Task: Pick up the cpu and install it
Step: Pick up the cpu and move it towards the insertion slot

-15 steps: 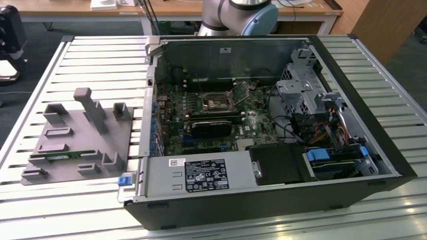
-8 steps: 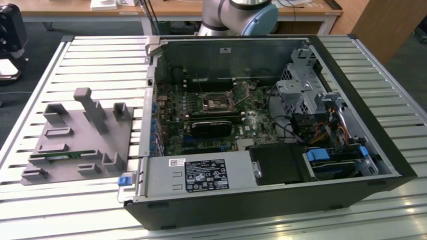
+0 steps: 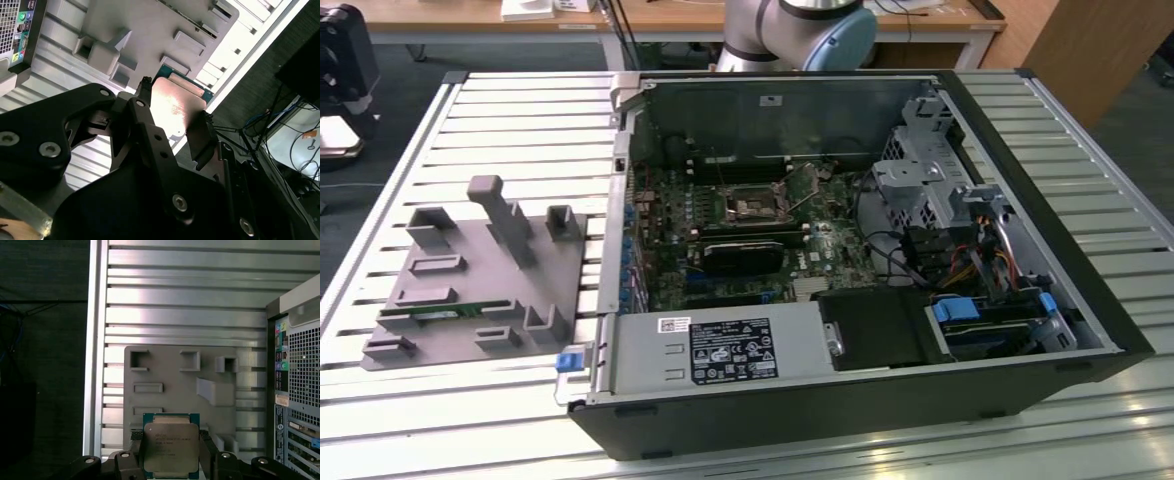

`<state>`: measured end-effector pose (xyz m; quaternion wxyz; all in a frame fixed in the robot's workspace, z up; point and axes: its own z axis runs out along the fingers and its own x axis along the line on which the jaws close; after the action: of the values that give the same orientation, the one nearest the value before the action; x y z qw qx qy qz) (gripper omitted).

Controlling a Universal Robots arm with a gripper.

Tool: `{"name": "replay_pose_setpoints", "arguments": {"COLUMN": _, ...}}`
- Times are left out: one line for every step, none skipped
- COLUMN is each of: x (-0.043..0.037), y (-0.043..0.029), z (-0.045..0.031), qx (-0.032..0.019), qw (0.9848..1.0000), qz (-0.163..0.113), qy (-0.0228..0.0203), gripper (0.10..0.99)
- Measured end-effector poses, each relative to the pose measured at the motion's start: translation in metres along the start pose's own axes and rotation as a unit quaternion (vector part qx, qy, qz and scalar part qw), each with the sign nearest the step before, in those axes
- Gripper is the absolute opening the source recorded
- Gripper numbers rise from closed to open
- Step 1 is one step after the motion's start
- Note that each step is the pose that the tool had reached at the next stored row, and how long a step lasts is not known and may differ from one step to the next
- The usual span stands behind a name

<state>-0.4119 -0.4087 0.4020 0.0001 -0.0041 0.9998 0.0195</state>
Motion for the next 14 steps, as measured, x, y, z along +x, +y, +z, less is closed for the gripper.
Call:
{"name": "replay_pose_setpoints", "arguments": {"x": -0.0004, "y": 0.0, "z": 0.0, "qx": 0.0, "qw": 1.0, "qz": 0.0, "qy": 0.0, "gripper": 0.533}}
{"name": "replay_pose_setpoints", "arguments": {"x": -0.0008, "y": 0.0, "z": 0.0, "qx": 0.0, "qw": 1.0, "qz": 0.0, "qy": 0.0, "gripper": 0.533}}
{"name": "replay_pose_setpoints", "arguments": {"x": -0.0011, "y": 0.0, "z": 0.0, "qx": 0.0, "qw": 1.0, "qz": 0.0, "qy": 0.0, "gripper": 0.533}}
{"name": "replay_pose_setpoints", "arguments": {"x": -0.0015, "y": 0.0, "z": 0.0, "qx": 0.0, "qw": 1.0, "qz": 0.0, "qy": 0.0, "gripper": 0.533}}
{"name": "replay_pose_setpoints", "arguments": {"x": -0.0019, "y": 0.0, "z": 0.0, "qx": 0.0, "qw": 1.0, "qz": 0.0, "qy": 0.0001, "gripper": 0.533}}
{"name": "replay_pose_setpoints", "arguments": {"x": -0.0023, "y": 0.0, "z": 0.0, "qx": 0.0, "qw": 1.0, "qz": 0.0, "qy": 0.0001, "gripper": 0.533}}
{"name": "replay_pose_setpoints", "arguments": {"x": -0.0028, "y": 0.0, "z": 0.0, "qx": 0.0, "qw": 1.0, "qz": 0.0, "qy": 0.0, "gripper": 0.533}}
{"name": "replay_pose_setpoints", "arguments": {"x": -0.0032, "y": -0.0001, "z": 0.0, "qx": 0.0, "qw": 1.0, "qz": 0.0, "qy": 0.0, "gripper": 0.533}}
{"name": "replay_pose_setpoints", "arguments": {"x": -0.0038, "y": -0.0001, "z": 0.0, "qx": 0.0, "qw": 1.0, "qz": 0.0, "qy": 0.0001, "gripper": 0.533}}
{"name": "replay_pose_setpoints", "arguments": {"x": -0.0043, "y": -0.0001, "z": 0.0, "qx": 0.0, "qw": 1.0, "qz": 0.0, "qy": 0.0001, "gripper": 0.533}}
{"name": "replay_pose_setpoints", "arguments": {"x": -0.0048, "y": -0.0001, "z": 0.0, "qx": 0.0, "qw": 1.0, "qz": 0.0, "qy": 0.0001, "gripper": 0.533}}
{"name": "replay_pose_setpoints", "arguments": {"x": -0.0053, "y": -0.0001, "z": 0.0, "qx": 0.0, "qw": 1.0, "qz": 0.0, "qy": 0.0001, "gripper": 0.533}}
{"name": "replay_pose_setpoints", "arguments": {"x": -0.0058, "y": -0.0001, "z": 0.0, "qx": 0.0, "qw": 1.0, "qz": 0.0, "qy": 0.0001, "gripper": 0.533}}
{"name": "replay_pose_setpoints", "arguments": {"x": -0.0064, "y": -0.0001, "z": 0.0, "qx": 0.0, "qw": 1.0, "qz": 0.0, "qy": 0.0001, "gripper": 0.533}}
